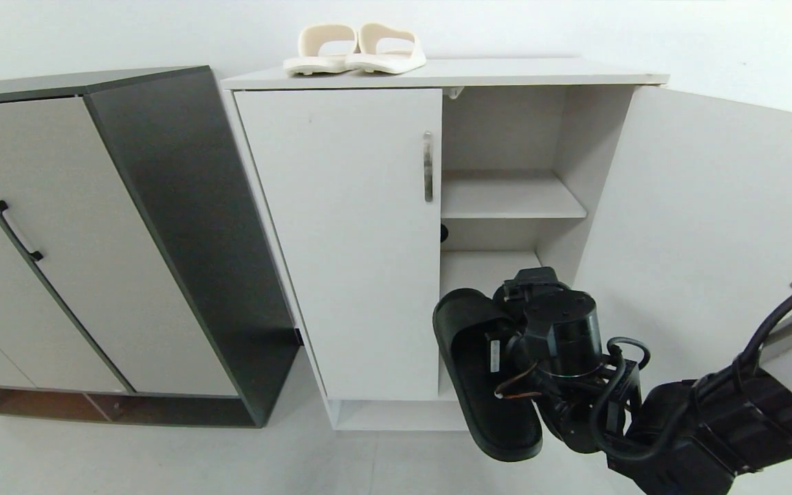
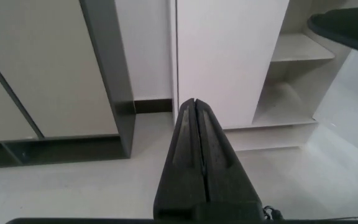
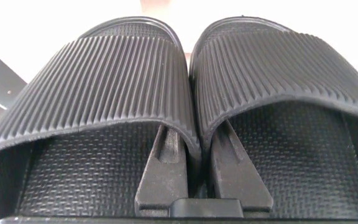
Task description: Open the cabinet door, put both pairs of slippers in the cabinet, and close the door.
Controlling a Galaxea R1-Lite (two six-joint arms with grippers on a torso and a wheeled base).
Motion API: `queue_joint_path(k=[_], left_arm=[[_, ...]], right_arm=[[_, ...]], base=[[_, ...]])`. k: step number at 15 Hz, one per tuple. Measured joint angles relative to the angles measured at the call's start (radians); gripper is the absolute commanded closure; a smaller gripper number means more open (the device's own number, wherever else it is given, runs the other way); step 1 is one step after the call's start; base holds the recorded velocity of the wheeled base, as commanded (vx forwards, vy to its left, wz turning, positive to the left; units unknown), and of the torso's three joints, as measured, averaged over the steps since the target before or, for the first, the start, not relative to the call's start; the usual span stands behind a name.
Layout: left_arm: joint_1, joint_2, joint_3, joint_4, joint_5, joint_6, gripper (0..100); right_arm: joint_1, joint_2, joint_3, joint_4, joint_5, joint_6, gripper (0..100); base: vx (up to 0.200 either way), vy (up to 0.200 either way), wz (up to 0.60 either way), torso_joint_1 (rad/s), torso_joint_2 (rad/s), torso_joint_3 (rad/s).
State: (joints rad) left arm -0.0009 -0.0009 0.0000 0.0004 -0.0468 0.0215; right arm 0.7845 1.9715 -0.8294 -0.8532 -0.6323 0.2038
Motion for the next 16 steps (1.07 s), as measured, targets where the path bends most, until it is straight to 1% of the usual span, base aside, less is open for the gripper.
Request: queue_joint_path(k=[2, 5, 7, 12, 16], left_arm=[[0.001, 0.0, 0.0, 0.0, 0.0, -0.001, 100], [0.001, 0.0, 0.0, 0.0, 0.001, -0.001, 100], [0.0, 0.0, 0.0, 0.0, 0.001, 0.001, 100], [0.001, 0.0, 0.0, 0.0, 0.002, -0.001, 100], [0.001, 0.0, 0.0, 0.0, 0.003, -0.006, 100]], right_arm=[[0.0, 0.002, 0.0, 0.0, -0.001, 0.001, 100], [0.001, 0.016, 0.0, 0.0, 0.0, 0.003, 100], [0.011, 0.044, -0.015, -0.002, -0.001, 0.03, 100], [0.039, 0.183, -0.164, -0.002, -0.046, 0.046, 100], [0.013, 0.261, -0.227, -0.001, -0.055, 0.024, 100]], base=[[0.0, -0.2, 0.0, 0.0, 0.0, 0.002], [0.0, 0.0, 0.0, 0.0, 0.0, 0.0], [0.0, 0.0, 0.0, 0.0, 0.0, 0.0], [0.0, 0.0, 0.0, 0.0, 0.0, 0.0], [0.0, 0.0, 0.0, 0.0, 0.0, 0.0]])
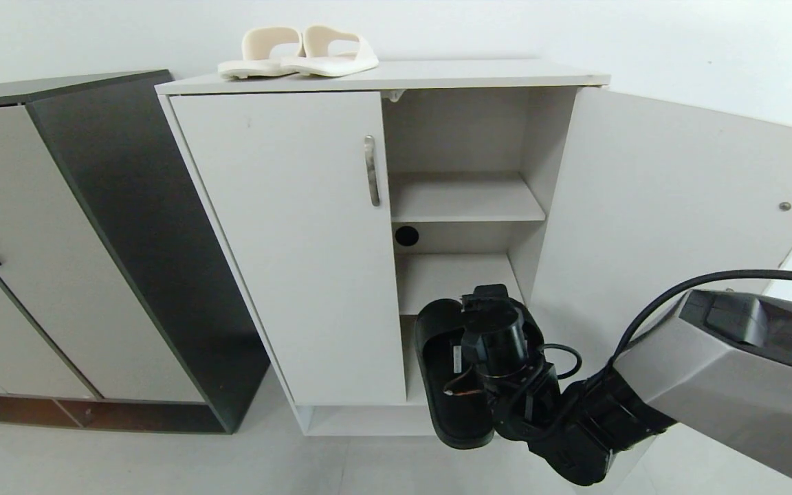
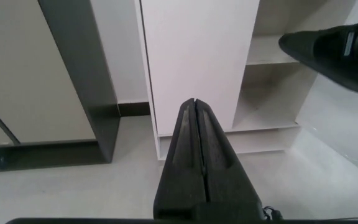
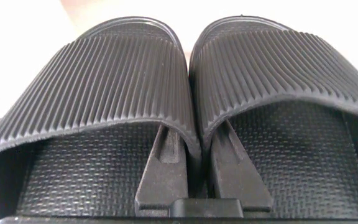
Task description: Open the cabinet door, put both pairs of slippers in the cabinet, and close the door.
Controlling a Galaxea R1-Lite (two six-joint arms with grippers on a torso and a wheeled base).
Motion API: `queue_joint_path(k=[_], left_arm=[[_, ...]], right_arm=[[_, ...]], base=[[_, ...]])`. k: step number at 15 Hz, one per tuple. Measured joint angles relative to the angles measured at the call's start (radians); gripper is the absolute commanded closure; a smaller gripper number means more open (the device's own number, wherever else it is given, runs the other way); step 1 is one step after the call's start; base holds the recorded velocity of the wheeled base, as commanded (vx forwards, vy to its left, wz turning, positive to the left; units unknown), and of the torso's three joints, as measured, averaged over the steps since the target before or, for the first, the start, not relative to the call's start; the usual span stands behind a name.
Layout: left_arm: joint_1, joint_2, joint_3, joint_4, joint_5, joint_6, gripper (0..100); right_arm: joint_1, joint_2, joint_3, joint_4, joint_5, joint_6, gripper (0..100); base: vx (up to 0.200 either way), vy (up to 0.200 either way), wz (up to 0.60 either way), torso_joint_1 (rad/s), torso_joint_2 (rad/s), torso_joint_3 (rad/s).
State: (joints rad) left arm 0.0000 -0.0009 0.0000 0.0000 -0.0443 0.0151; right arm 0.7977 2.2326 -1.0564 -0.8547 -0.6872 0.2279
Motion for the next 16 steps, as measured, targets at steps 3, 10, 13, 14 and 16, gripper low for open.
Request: queue_joint_path(k=[3, 10, 13, 14, 16], left_arm=[[0.0, 0.0, 0.0, 0.0, 0.029, -0.001, 100], [0.0, 0.0, 0.0, 0.0, 0.05, -0.008, 100], [0.0, 0.0, 0.0, 0.0, 0.049, -0.008, 100], [0.0, 0.001, 0.0, 0.0, 0.049, -0.008, 100], [0.0, 0.001, 0.0, 0.0, 0.049, -0.007, 100]], right_arm=[[-0.006, 0.019, -0.013, -0.001, 0.0, -0.002, 100], [-0.005, 0.026, -0.025, -0.001, 0.0, -0.003, 100], [-0.005, 0.035, -0.045, -0.001, 0.0, -0.019, 100], [-0.004, 0.039, -0.049, -0.002, 0.0, -0.025, 100], [-0.003, 0.043, -0.057, -0.004, -0.011, -0.028, 100]], base=[[0.0, 0.0, 0.0, 0.0, 0.0, 0.0], [0.0, 0.0, 0.0, 0.001, 0.0, -0.068], [0.0, 0.0, 0.0, 0.005, 0.01, -0.196], [0.0, 0.0, 0.0, 0.002, 0.0, -0.193], [0.0, 0.0, 0.0, 0.005, 0.0, -0.198]])
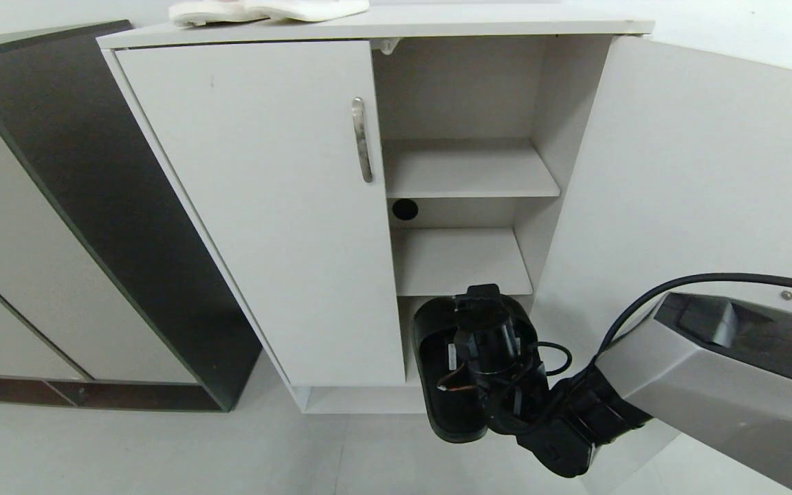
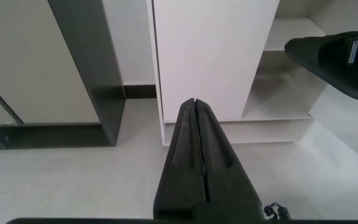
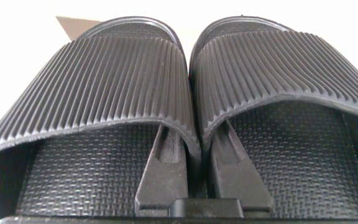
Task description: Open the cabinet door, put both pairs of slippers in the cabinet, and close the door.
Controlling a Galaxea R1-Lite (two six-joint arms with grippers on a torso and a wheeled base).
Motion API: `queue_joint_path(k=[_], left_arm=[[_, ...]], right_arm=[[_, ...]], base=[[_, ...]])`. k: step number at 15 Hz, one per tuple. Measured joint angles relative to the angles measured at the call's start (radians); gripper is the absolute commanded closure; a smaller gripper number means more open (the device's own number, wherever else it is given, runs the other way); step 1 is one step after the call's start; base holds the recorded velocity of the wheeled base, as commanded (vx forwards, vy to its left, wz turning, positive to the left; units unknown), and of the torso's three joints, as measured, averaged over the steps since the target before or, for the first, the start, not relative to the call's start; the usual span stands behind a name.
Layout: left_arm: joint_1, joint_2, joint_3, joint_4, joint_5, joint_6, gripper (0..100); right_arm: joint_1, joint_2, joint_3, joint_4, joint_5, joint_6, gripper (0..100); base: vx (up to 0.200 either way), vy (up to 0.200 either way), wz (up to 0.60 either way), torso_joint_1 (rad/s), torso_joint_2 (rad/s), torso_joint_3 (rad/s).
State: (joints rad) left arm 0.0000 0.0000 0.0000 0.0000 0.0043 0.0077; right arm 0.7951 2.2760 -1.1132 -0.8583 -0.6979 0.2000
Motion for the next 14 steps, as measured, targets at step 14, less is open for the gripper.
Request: queue_joint_path(k=[14], left_arm=[[0.0, 0.0, 0.0, -0.001, -0.003, 0.0, 100]], right_arm=[[-0.021, 0.113, -0.009, -0.326, -0.06, -0.158, 100]], base=[[0.0, 0.0, 0.0, 0.0, 0.0, -0.018]])
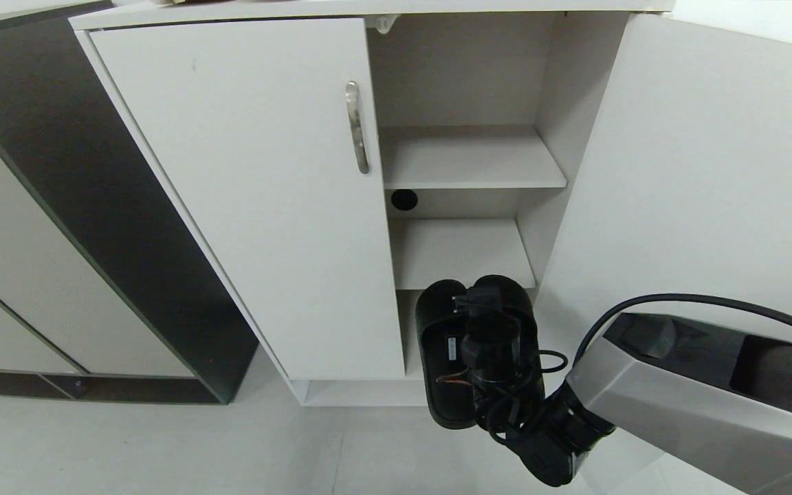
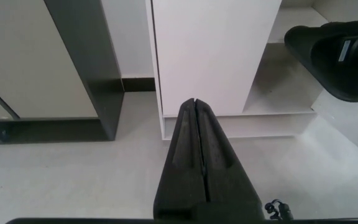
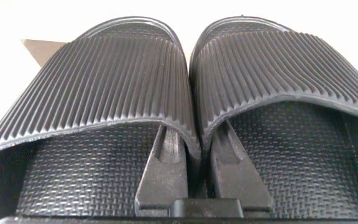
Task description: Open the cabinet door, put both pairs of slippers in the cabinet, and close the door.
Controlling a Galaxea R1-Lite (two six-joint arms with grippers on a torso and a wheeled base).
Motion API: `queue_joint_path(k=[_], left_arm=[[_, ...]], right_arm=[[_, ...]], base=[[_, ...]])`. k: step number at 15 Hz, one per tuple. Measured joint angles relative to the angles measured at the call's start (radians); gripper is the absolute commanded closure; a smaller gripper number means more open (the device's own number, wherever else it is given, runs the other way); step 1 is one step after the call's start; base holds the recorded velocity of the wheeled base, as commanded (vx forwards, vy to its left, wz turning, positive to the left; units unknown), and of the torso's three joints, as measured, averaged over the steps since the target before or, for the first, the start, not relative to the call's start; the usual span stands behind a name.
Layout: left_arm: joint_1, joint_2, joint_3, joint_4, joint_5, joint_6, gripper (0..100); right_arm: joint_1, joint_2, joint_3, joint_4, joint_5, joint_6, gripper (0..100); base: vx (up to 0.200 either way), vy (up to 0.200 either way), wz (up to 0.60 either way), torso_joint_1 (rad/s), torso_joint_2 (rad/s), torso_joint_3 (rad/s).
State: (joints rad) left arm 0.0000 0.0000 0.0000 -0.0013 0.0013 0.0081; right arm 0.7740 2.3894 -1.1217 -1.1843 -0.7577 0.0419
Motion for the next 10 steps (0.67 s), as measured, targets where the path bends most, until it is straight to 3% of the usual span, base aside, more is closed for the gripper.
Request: queue_joint_path(k=[9, 10], left_arm=[[0.0, 0.0, 0.0, 0.001, -0.005, 0.001, 100], [0.0, 0.0, 0.0, 0.001, -0.005, 0.001, 100]], right_arm=[[-0.004, 0.008, 0.0, -0.001, -0.003, -0.003, 100], [-0.003, 0.008, 0.001, -0.002, -0.016, -0.006, 100]], base=[[0.2, 0.0, 0.0, 0.001, 0.0, 0.001], [0.0, 0.0, 0.0, 0.0, 0.0, 0.0]])
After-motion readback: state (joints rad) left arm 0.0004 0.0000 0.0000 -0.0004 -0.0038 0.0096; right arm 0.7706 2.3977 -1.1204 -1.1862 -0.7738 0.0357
